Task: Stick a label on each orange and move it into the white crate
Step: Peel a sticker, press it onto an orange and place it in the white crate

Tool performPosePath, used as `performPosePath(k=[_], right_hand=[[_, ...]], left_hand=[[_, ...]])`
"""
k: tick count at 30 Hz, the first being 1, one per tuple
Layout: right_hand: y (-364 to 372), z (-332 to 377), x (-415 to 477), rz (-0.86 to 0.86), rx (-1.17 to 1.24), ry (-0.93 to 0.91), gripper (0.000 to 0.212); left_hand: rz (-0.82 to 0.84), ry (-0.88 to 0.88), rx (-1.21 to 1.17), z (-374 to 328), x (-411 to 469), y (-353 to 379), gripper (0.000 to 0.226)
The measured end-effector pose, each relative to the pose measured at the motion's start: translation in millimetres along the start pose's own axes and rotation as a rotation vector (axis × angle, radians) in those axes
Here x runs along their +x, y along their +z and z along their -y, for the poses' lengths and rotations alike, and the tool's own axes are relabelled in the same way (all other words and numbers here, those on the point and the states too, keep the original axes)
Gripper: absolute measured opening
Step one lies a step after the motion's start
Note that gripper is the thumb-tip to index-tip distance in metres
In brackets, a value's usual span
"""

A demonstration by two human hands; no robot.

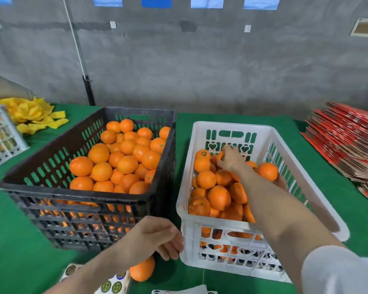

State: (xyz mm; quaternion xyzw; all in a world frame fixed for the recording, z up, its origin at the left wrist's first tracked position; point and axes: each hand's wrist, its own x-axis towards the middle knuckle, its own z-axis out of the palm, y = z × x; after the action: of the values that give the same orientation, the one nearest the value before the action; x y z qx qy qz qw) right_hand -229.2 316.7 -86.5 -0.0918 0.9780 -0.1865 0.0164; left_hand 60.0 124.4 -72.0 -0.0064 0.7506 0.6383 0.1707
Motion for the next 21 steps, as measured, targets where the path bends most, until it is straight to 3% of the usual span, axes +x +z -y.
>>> performPosePath(k=[7, 9, 11, 14, 16, 18, 21], right_hand=[[0, -2, 1, 0.18, -0.281, -0.01, 0.077], [-17, 11, -16, 0.173, -0.308, -0.053, 0.074], [-33, 32, -42, 0.023, -0.133, -0.224, 0.053], [-48, 60, -116, -0.339, 0.366, -0.593, 0.024], [-47, 68, -177, -0.42, 0.546, -0.861, 0.016], [-26, 65, -224, -0.287, 0.565, -0.995, 0.015], [22, 46, -255, 0.111, 0.424, -0.768, 0.016]], left_hand=[[0.0, -0.136, 0.193, 34, 22, 6, 0.031], [0.002, -0.168, 0.209, 43, 30, 8, 0.031], [0.021, -0.196, 0.221, 53, 37, 10, 0.029], [0.06, -0.246, 0.298, 70, 45, 17, 0.026], [0.104, -0.285, 0.475, 81, 50, 27, 0.023], [0.18, -0.321, 0.737, 94, 54, 40, 0.022], [0.214, -0.324, 0.969, 106, 55, 62, 0.015]])
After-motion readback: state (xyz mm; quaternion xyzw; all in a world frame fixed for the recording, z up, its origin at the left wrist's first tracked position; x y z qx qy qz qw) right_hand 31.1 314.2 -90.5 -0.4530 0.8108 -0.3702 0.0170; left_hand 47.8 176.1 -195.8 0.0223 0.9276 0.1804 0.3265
